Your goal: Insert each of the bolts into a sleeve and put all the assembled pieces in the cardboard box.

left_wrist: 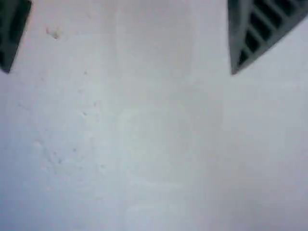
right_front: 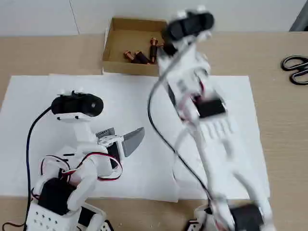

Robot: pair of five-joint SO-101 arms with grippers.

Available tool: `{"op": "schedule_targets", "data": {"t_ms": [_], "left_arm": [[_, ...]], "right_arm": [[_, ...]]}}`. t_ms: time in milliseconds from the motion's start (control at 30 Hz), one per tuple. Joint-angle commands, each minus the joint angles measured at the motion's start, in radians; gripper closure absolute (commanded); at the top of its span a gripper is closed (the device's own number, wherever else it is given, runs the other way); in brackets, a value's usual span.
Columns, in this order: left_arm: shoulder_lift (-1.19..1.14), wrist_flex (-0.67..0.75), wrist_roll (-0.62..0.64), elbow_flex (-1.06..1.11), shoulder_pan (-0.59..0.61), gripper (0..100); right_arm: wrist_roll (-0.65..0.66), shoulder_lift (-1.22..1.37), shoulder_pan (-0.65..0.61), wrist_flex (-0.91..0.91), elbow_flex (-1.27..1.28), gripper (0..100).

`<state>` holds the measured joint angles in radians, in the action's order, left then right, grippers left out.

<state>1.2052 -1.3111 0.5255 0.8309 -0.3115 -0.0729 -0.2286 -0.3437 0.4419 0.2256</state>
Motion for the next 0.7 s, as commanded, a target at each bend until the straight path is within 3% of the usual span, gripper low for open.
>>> {"op": "schedule_targets", "data": {"t_ms": [0, 133, 333, 667], "left_arm": [[0.008, 0.000, 0.005, 0.019, 0.038, 73], [0.008, 0.000, 0.005, 0.041, 0.107, 73], [0.008, 0.000, 0.005, 0.041, 0.126, 73], [0.008, 0.003, 0.005, 0.041, 0.124, 73]], "right_arm": [[0.008, 0.302, 0.010, -0.231, -0.216, 99.5], [0.008, 0.581, 0.010, -0.325, -0.420, 99.5], [0.008, 0.914, 0.008, -0.326, -0.692, 99.5], [0.008, 1.127, 0.008, -0.326, -0.829, 95.5]]}}
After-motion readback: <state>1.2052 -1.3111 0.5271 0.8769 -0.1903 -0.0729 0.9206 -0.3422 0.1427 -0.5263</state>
